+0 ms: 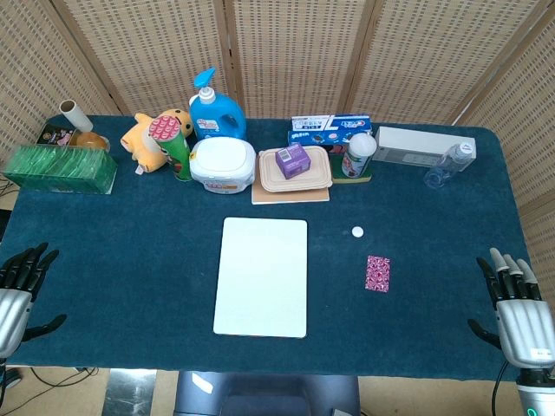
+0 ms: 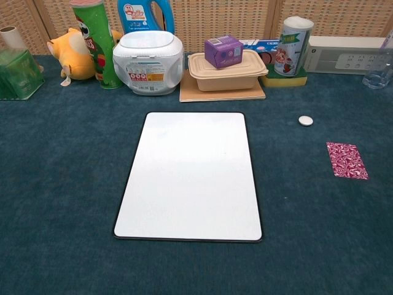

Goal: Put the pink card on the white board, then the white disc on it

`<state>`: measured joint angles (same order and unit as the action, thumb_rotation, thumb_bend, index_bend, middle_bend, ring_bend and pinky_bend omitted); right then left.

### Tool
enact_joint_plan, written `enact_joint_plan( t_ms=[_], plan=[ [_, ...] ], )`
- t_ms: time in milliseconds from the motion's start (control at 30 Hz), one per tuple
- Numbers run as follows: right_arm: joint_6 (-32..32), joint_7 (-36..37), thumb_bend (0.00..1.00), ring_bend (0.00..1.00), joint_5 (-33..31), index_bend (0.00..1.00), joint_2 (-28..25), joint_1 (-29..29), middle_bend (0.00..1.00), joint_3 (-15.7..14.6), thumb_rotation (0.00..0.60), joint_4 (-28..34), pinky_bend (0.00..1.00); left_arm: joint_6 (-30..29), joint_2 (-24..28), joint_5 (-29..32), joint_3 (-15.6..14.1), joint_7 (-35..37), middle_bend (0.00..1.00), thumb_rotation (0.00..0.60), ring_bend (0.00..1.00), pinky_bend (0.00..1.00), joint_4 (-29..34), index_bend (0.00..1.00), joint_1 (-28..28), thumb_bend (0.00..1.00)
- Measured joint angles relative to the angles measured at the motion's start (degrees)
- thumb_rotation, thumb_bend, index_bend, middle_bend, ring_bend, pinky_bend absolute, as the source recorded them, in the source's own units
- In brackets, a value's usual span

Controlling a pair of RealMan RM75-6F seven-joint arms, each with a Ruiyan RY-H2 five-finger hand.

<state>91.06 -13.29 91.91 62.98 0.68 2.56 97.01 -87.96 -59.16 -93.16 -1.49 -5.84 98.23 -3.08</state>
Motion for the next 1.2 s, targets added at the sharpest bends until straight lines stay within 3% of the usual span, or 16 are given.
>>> enact_joint_plan(
  t_ms=[400, 600, 800, 1033, 1200],
  plan=[
    [-3.5, 1.1, 0.00, 0.00, -2.7, 0.01, 0.9, 1.8, 0.00, 1.1, 0.600, 0.6, 0.00, 0.4, 0.0, 0.4, 0.3, -0.5, 0.00, 0.600, 0.00, 0.07, 0.0, 0.00, -0.2, 0.08],
    [-9.4, 0.8, 0.00, 0.00, -6.4, 0.02, 2.0, 5.2, 0.00, 2.8, 0.600, 2.2, 0.00, 0.9, 0.0, 0.8, 0.5, -0.6, 0.00, 0.600, 0.00, 0.07, 0.1, 0.00, -0.4, 0.08],
    [-17.2, -0.9, 0.00, 0.00, -13.0, 0.02, 3.8, 9.4, 0.00, 4.5, 0.600, 3.7, 0.00, 1.0, 0.3, 1.1, 0.6, -0.1, 0.00, 0.600, 0.00, 0.07, 0.4, 0.00, -0.4, 0.08],
    [-26.2, -4.1, 0.00, 0.00, -25.6, 0.03, 6.1, 14.4, 0.00, 6.8, 0.600, 4.1, 0.00, 1.2, 0.8, 1.2, 0.6, 1.0, 0.00, 0.600, 0.00, 0.07, 0.1, 0.00, -0.6, 0.08],
    [-29.8, -7.1, 0.00, 0.00, -31.9, 0.05, 7.9, 17.7, 0.00, 7.8, 0.600, 3.7, 0.00, 1.0, 1.1, 1.2, 0.6, 1.9, 0.00, 0.600, 0.00, 0.07, 0.0, 0.00, -0.5, 0.08]
  ],
)
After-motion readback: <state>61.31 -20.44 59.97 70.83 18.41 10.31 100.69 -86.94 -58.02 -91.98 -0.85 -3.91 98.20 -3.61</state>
